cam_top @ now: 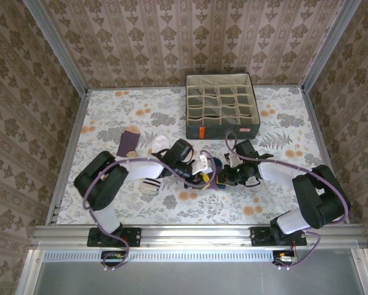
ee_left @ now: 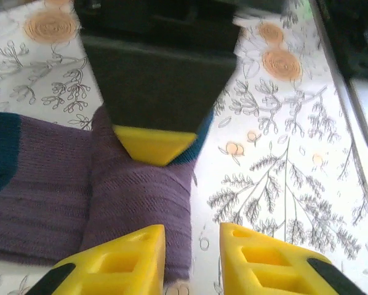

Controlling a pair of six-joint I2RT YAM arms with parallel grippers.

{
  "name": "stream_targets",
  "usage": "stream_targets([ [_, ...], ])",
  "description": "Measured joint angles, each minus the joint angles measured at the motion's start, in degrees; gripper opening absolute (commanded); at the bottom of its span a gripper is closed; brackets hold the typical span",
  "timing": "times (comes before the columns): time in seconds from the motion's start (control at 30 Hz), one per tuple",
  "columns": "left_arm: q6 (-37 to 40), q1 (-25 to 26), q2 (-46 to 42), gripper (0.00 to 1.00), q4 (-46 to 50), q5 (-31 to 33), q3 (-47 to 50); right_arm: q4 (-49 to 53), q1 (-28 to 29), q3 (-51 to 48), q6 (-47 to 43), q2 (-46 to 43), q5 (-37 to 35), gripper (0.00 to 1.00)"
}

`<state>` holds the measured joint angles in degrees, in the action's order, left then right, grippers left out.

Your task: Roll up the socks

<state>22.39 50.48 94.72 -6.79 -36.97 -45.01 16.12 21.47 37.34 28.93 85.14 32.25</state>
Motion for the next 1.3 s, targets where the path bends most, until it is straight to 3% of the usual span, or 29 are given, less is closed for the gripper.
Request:
stream_targets([
  [0.13,7.87,5.38,-4.72,0.38,-6.97,10.84,6.34,1.27,-0.13,1.01,-0.04,1.07,0.87,0.03],
  [0.23,12.81,8.5,-4.5,0.41,-11.08,17.38,8.41,1.9,-0.22,1.42,-0.17,1.42,1.18,0.03],
  [0.57,19.06,9.97,3.08,0.41,-16.87,25.77,5.86,2.32,-0.42,1.9,-0.26,2.25,2.08,0.03],
  [0.7,19.54,10.6,5.33,0.31,-16.57,26.75,3.63,2.34,-0.72,1.95,-0.42,2.54,2.58,0.05],
  [0.8,19.52,10.6,5.31,0.11,-14.34,26.49,2.69,2.38,-0.83,1.95,-0.7,2.58,2.75,0.12],
  [0.9,18.95,10.32,5.29,0.01,-8.28,25.18,-0.44,2.78,-1.01,1.97,-1.46,2.56,2.78,0.27],
  [0.93,18.53,10.05,5.31,0.0,-5.66,24.35,-1.75,2.97,-0.98,1.97,-1.84,2.47,2.73,0.33],
  [1.1,15.5,7.5,7.1,0.0,3.98,17.59,-7.65,4.98,-0.96,1.73,-2.29,-0.11,0.74,0.44],
  [1.3,9.03,3.26,12.98,0.0,13.14,3.87,-16.13,6.47,-0.92,0.7,-2.14,-7.74,-2.32,0.47],
])
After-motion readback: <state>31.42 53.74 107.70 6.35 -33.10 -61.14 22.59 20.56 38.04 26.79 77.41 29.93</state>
